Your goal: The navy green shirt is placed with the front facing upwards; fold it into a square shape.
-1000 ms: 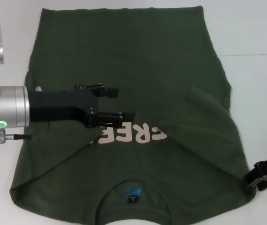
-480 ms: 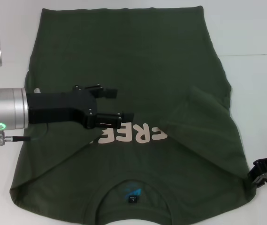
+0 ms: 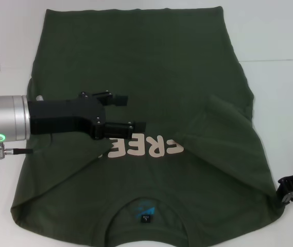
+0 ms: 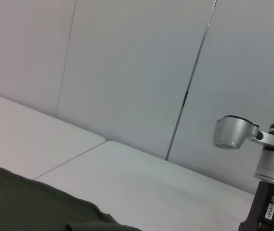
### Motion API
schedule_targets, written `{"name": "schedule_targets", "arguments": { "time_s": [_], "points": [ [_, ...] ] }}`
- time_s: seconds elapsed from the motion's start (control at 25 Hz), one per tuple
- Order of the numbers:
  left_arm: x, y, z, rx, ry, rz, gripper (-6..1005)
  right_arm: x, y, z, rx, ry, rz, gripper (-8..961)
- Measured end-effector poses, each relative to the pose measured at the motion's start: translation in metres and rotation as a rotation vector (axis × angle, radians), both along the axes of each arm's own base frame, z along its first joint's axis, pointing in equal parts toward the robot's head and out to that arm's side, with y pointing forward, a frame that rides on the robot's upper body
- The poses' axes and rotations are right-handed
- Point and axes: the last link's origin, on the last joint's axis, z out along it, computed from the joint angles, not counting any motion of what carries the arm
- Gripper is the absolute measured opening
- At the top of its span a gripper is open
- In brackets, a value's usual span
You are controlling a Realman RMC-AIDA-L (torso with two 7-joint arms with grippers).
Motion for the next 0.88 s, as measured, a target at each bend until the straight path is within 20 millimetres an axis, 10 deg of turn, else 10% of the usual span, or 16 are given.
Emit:
{"name": "schedule_targets", "arguments": {
  "time_s": [0.88],
  "points": [
    [-0.081, -0.040, 0.082, -0.117, -0.004, 0.941, 949, 0.005, 0.002, 0.002, 0.024, 0.076, 0.138, 24]
  ]
}}
